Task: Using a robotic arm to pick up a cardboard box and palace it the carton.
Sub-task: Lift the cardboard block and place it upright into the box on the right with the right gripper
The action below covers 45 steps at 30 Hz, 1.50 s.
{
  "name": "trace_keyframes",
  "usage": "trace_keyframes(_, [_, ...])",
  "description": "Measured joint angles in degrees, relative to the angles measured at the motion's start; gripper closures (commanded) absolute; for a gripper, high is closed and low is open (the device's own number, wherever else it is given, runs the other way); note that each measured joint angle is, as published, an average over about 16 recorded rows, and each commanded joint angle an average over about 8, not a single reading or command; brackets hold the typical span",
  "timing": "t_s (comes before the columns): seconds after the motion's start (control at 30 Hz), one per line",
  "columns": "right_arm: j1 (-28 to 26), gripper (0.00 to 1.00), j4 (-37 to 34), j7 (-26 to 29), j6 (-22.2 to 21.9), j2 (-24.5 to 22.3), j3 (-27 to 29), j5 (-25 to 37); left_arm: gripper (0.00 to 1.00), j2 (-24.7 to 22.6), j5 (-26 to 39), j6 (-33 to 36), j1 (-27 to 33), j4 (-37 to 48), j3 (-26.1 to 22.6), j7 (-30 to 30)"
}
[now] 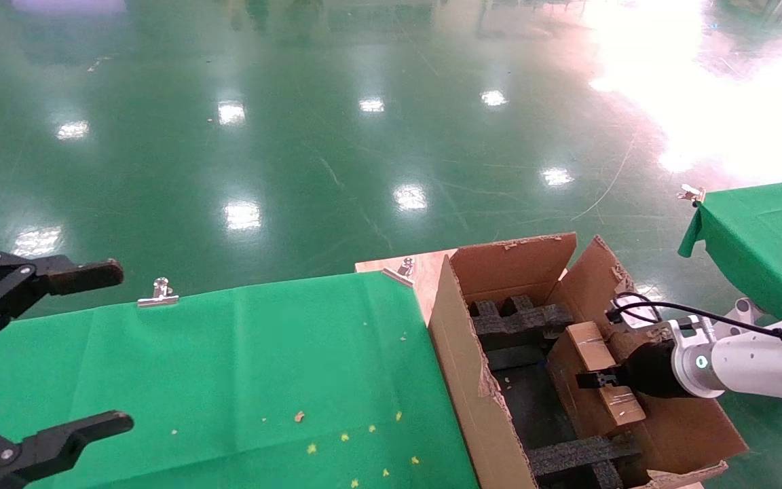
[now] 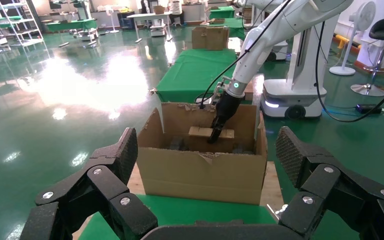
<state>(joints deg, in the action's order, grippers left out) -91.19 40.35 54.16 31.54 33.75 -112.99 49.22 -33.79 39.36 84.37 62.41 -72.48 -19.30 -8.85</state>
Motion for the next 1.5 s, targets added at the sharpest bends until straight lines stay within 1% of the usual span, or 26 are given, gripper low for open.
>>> trace_keyframes(0.7, [-0.3, 0.0, 0.4, 0.2, 0.0, -0.1, -0.1, 0.2, 0.0, 0.0, 0.0, 0.0, 0.0, 0.0, 0.0, 0.0])
trace_keyframes(1.0, [-1.3, 0.0, 1.1, 0.1, -0.3, -0.5, 0.0, 0.6, 0.0, 0.0, 0.0, 0.0, 0.0, 0.0, 0.0, 0.0])
trace_keyframes(1.27, [-5.2, 0.0, 4.5, -0.6, -1.4, -2.3, 1.0, 1.6, 0.0, 0.0, 0.0, 0.0, 0.0, 0.0, 0.0, 0.0])
trace_keyframes(1.5, [-11.4, 0.0, 11.5, -1.2, -2.7, -5.6, 2.8, 2.9, 0.0, 0.0, 0.0, 0.0, 0.0, 0.0, 0.0, 0.0])
